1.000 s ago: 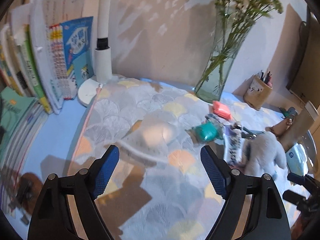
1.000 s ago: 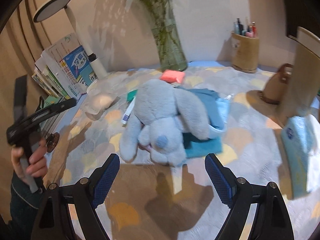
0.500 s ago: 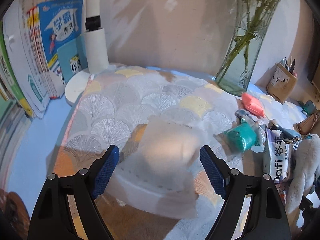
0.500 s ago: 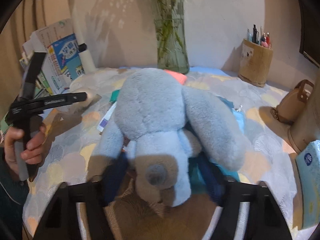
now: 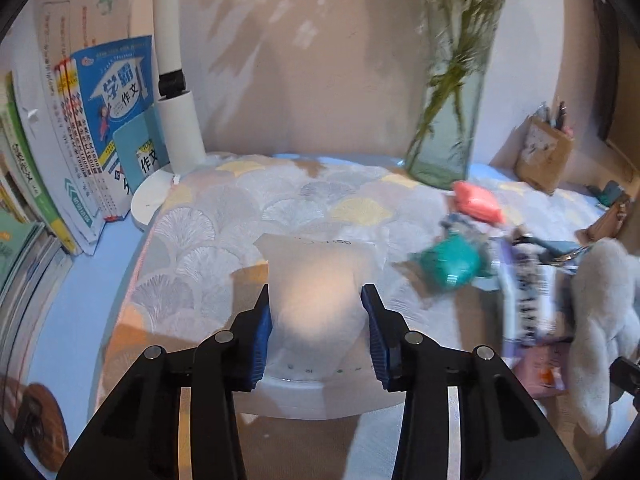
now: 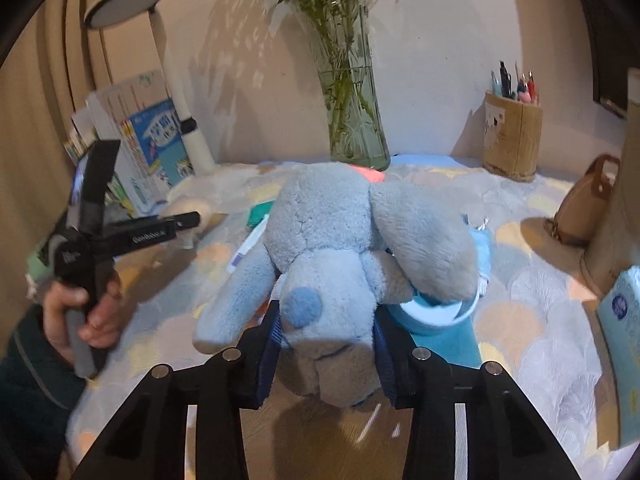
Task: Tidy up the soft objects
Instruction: 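Grasp the white translucent pouch with left tool while right tool grasps grey elephant plush, then carry the pouch and elephant plush to the glass bowl and release both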
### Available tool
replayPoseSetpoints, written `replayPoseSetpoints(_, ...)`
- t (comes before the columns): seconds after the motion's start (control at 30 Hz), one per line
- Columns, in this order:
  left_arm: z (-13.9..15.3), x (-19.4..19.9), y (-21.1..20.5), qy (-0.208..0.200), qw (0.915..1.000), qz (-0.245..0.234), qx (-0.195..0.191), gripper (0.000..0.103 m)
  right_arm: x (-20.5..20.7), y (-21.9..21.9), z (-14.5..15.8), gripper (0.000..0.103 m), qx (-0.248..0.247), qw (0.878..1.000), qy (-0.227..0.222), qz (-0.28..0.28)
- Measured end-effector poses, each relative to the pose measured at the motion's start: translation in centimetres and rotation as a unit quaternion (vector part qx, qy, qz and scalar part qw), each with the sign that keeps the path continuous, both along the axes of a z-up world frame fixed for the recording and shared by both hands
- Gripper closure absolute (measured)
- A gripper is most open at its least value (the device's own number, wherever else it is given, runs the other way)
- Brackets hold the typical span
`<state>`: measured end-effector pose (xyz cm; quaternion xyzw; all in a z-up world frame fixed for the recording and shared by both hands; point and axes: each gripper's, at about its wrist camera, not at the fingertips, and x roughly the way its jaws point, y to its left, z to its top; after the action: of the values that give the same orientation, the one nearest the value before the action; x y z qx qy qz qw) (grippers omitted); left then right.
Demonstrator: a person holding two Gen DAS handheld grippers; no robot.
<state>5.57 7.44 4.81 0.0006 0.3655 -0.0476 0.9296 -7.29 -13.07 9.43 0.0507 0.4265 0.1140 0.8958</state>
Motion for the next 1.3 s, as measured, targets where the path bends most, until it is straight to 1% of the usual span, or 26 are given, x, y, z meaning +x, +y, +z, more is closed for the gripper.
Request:
replayPoseSetpoints(0.13, 1.5, -2.6, -1.6, -0.012, 0.9996, -0.022, -0.015, 0.064, -1.8, -1.4, 1.2, 0.063, 0.043, 0.999, 0.007, 0.001)
replayPoseSetpoints(0.2, 2.2, -4.2, -2.6, -0.019, 0.9992, -0.03, -0.017, 0.064, -3.0, -2.2, 2.1, 0.063, 0.05, 0.999, 0.009, 0.01)
replayPoseSetpoints(0.3, 2.2, -6.3, -3.9, -0.02, 0.9984, -0.04, -0.035, 0.064, -5.0, -3.3, 2.9, 0.063, 0.046, 0.999, 0.012, 0.018)
replayPoseSetpoints(0.43, 0.8, -8.0, -5.3, -0.015, 0.9986, -0.041, -0.028, 0.064, -7.4, -4.6, 2.9, 0.063, 0.027, 0.999, 0.041, 0.01)
replayPoseSetpoints(0.47, 0.2, -8.1, -5.5, -0.008, 0.9986, -0.043, -0.031, 0.064, -7.9, -5.0, 2.6, 0.062, 0.021, 0.999, 0.049, 0.004)
replayPoseSetpoints(0.5, -0.1, -8.1, -5.6, -0.004, 0.9986, -0.043, -0.033, 0.064, -8.2, -5.2, 2.4, 0.058, 0.013, 0.998, 0.057, -0.002)
replayPoseSetpoints(0.57, -0.5, -8.0, -5.6, -0.001, 0.9991, -0.035, -0.021, 0.064, -8.5, -5.5, 1.9, 0.027, -0.003, 0.997, 0.071, -0.012)
replayPoseSetpoints(0.6, -0.5, -8.1, -5.5, -0.004, 0.999, -0.037, -0.025, 0.064, -8.5, -5.5, 1.9, 0.023, -0.004, 0.997, 0.072, -0.013)
replayPoseSetpoints(0.63, -0.4, -8.2, -5.4, -0.006, 0.9988, -0.039, -0.028, 0.064, -8.5, -5.4, 1.9, 0.021, 0.0, 0.997, 0.07, -0.01)
replayPoseSetpoints(0.7, -0.5, -8.4, -5.4, -0.007, 0.9988, -0.039, -0.027, 0.064, -8.2, -5.1, 1.9, 0.021, 0.008, 0.998, 0.065, -0.005)
replayPoseSetpoints(0.73, -0.5, -8.4, -5.5, -0.008, 0.9988, -0.041, -0.026, 0.064, -7.9, -4.9, 1.7, 0.02, 0.004, 0.998, 0.065, -0.008)
replayPoseSetpoints(0.8, -0.4, -8.6, -5.6, -0.012, 0.9986, -0.046, -0.026, 0.064, -6.8, -4.6, 0.6, 0.02, -0.013, 0.996, 0.08, -0.024)
replayPoseSetpoints(0.87, -0.4, -8.7, -5.7, -0.013, 0.9984, -0.048, -0.027, 0.064, -6.0, -4.9, -0.7, 0.023, 0.008, 0.995, 0.097, -0.031)
replayPoseSetpoints(0.9, -0.4, -8.7, -5.6, -0.013, 0.9983, -0.049, -0.029, 0.064, -5.9, -5.1, -1.2, 0.026, 0.021, 0.994, 0.103, -0.036)
replayPoseSetpoints(0.93, -0.4, -8.7, -5.6, -0.014, 0.9982, -0.05, -0.03, 0.064, -5.7, -5.2, -1.6, 0.036, 0.027, 0.993, 0.109, -0.042)
replayPoseSetpoints(0.97, -0.4, -8.7, -5.6, -0.013, 0.9982, -0.05, -0.031, 0.064, -5.7, -5.3, -1.6, 0.041, 0.027, 0.993, 0.105, -0.044)
replayPoseSetpoints(1.0, -0.4, -8.7, -5.6, -0.014, 0.9982, -0.049, -0.031, 0.064, -5.8, -5.2, -1.5, 0.047, 0.029, 0.993, 0.103, -0.041)
replayPoseSetpoints(1.03, -0.3, -8.7, -5.6, -0.015, 0.9983, -0.047, -0.031, 0.064, -6.0, -5.2, -1.3, 0.056, 0.034, 0.993, 0.103, -0.036)
replayPoseSetpoints(1.1, 0.1, -9.0, -5.7, -0.019, 0.9982, -0.048, -0.03, 0.064, -6.4, -5.2, -0.7, 0.057, 0.047, 0.994, 0.093, -0.035)
replayPoseSetpoints(1.2, 0.9, -9.7, -6.1, -0.018, 0.9971, -0.055, -0.05, 0.064, -7.0, -5.3, 0.9, 0.057, 0.065, 0.995, 0.073, -0.029)
replayPoseSetpoints(1.27, 2.0, -10.3, -6.8, -0.029, 0.9961, -0.064, -0.052, 0.064, -7.3, -5.6, 2.2, 0.057, 0.065, 0.996, 0.057, -0.033)
replayPoseSetpoints(1.3, 3.1, -10.9, -7.5, -0.04, 0.995, -0.075, -0.053, 0.064, -7.4, -5.8, 2.7, 0.057, 0.066, 0.996, 0.052, -0.035)
